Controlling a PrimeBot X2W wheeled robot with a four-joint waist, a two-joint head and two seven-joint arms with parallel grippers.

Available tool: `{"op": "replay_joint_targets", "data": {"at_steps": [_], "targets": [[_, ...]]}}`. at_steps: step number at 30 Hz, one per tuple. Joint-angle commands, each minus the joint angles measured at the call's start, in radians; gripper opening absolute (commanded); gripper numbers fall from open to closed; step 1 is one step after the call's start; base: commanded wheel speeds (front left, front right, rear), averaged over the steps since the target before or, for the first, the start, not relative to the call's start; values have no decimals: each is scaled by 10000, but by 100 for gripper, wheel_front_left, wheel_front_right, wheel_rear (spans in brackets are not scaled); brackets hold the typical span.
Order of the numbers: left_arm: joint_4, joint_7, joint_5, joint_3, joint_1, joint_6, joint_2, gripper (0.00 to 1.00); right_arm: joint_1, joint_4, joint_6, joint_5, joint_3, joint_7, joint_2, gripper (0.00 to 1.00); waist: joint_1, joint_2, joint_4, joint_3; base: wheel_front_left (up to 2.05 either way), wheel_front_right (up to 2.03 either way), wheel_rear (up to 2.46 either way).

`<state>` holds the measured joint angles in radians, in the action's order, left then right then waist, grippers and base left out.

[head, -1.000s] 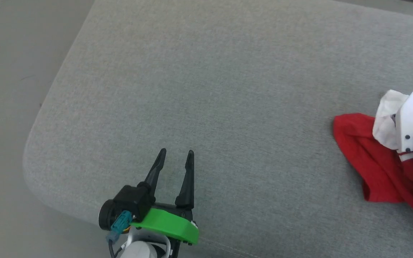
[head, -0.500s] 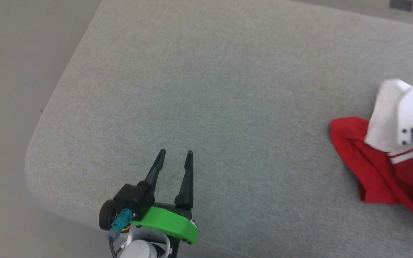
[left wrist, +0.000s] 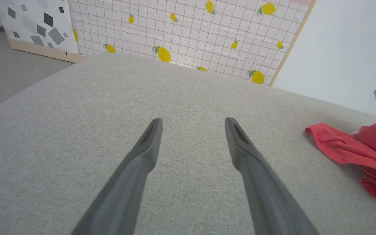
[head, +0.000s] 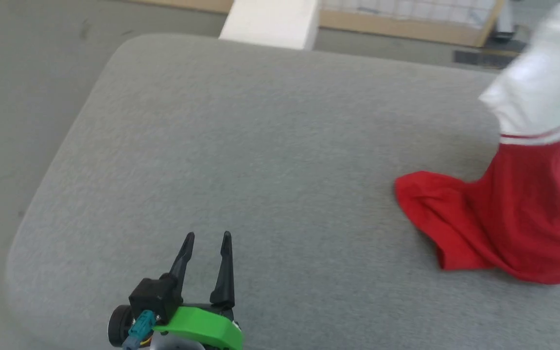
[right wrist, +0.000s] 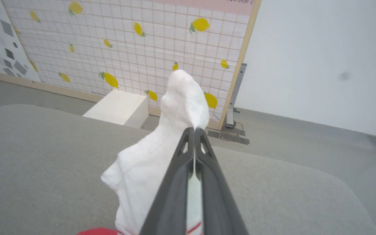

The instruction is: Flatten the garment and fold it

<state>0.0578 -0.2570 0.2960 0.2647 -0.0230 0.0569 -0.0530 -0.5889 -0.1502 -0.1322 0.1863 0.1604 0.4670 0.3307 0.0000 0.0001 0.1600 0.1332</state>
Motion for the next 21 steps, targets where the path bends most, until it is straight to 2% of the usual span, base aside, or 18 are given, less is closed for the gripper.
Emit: {"op": "replay_joint_targets", "data": {"at_steps": [1, 4, 10, 14, 18, 19, 20, 21], "targets": [[-69, -47, -79, -75, -103, -51, 1, 100, 730, 419, 15, 23, 442, 105, 122, 0, 0, -1, -583, -367, 0, 0, 0], [-162, -47, -153, -132, -137, -86, 3, 100, 2181, 1411, 15, 118, 1730, 332, 0, 0, 0, -1, -753, -240, 0, 0, 0], [-219, -47, -208, -64, -49, -155, 12, 100, 4814, 2504, 15, -113, 3968, 340, -1119, 0, 0, -1, -970, 102, 0, 0, 0], [-152, -47, -248, -34, 62, -205, 15, 100, 5836, 2207, 15, -291, 4557, -86, -1804, 0, 0, -1, -1073, 237, 0, 0, 0], [-86, -47, -306, -50, 108, -229, 16, 100, 6098, 1626, 15, -428, 4528, -412, -2153, 0, 0, -1, -1149, 245, 0, 0, 0], [-57, -47, -336, -67, 113, -238, 17, 100, 5973, 1244, 15, -597, 4359, -704, -2197, 68, 0, -1, -1180, 222, 0, 0, 0], [-46, -47, -342, -70, 111, -245, 17, 100, 5906, 1147, 15, -665, 4265, -781, -2172, 100, 0, -1, -1183, 205, 0, 0, 0], [-37, -47, -345, -73, 107, -251, 17, 100, 5835, 1107, 15, -686, 4191, -825, -2152, 100, 0, -1, -1184, 188, 0, 0, 0]]}}
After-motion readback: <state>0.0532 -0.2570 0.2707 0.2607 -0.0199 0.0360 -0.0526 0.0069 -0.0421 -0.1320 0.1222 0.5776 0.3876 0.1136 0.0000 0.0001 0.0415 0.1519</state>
